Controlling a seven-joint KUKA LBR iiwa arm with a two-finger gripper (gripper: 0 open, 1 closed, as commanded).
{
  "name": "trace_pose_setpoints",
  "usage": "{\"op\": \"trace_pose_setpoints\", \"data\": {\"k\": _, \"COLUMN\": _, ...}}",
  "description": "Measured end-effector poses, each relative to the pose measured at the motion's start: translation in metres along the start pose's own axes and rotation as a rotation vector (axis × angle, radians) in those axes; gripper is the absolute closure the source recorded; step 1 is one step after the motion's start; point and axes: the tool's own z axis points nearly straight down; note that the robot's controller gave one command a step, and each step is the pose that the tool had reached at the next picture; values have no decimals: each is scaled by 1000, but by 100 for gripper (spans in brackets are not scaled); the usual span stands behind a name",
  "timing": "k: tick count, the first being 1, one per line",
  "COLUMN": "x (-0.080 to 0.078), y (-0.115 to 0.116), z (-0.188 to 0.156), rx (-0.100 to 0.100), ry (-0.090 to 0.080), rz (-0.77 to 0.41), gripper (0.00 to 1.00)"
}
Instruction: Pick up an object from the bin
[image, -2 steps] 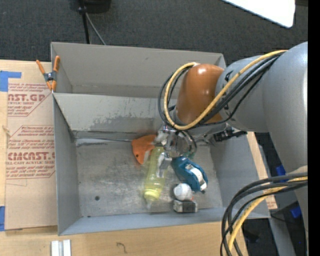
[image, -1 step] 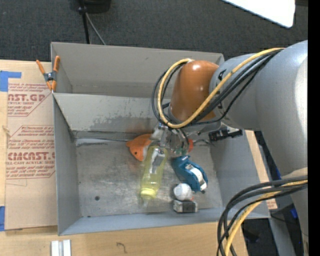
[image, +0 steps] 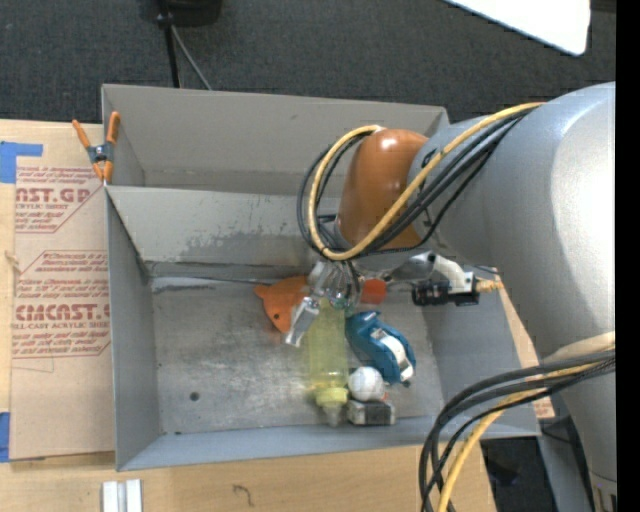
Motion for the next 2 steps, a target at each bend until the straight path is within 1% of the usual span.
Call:
{"op": "trace_pose_setpoints", "data": {"k": 1, "x": -7, "y": -1, "z": 22, "rx": -8, "ry": -45, "rz": -283, "gripper": 100}}
{"op": "trace_pose_setpoints", "data": {"k": 2, "x": -7, "y": -1, "z": 22, "rx": -8, "ry": -45, "rz": -283, "gripper": 100}}
